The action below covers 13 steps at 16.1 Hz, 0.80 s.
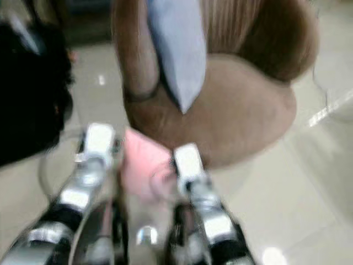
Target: Move the pillow to the sofa from floor
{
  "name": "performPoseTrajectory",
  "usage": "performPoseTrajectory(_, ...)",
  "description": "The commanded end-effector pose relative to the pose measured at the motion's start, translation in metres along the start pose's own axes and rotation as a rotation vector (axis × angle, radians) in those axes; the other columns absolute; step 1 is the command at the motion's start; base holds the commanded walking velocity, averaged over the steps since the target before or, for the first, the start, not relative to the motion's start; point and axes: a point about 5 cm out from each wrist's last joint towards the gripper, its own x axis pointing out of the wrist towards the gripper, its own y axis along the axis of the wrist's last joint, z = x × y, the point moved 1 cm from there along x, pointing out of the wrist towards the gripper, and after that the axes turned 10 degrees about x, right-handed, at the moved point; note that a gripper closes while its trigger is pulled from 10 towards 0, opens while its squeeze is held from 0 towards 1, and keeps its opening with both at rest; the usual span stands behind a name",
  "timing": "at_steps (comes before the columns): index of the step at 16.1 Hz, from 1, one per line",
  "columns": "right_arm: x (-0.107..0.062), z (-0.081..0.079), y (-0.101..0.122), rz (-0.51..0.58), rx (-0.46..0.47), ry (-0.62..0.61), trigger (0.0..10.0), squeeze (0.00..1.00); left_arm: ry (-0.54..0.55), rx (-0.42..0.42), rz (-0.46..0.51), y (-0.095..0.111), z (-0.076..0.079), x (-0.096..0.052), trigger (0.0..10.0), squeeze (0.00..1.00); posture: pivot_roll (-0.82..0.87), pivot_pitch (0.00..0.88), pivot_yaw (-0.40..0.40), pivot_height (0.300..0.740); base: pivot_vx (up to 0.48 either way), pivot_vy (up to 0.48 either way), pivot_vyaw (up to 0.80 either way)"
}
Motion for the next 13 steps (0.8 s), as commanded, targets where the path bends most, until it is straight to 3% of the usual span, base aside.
performPoseTrajectory(1,-0.0066,0.0112,-0.0081,-0.033,-0.001,-0.032,10.0,0.0,-0.033,-0.021,0.008,0.0021,0.0134,-0.0042,10.0,0.0,-0.03,0.273,-0.08,0.633,0.0,0.0,0.0)
performPoseTrajectory(6,-0.0042,0.0156,-0.0047,-0.033,-0.006,-0.052,10.0,0.0,-0.014,0.011,0.033,0.0062,0.0125,-0.0047,10.0,0.0,-0.02,0.279,-0.083,0.633,0.0,0.0,0.0)
performPoseTrajectory(10,-0.0032,0.0141,-0.0052,-0.037,-0.006,-0.041,10.0,0.0,-0.001,-0.016,0.016,0.0068,0.0116,-0.0039,10.0,0.0,-0.02,0.268,-0.083,0.633,0.0,-0.457,0.0)
performPoseTrajectory(13,-0.0035,0.0145,-0.0064,-0.04,-0.009,-0.039,10.0,0.0,-0.004,-0.075,0.002,0.0041,0.0127,-0.0046,10.0,0.0,-0.02,0.253,-0.085,0.633,0.0,0.0,0.0)
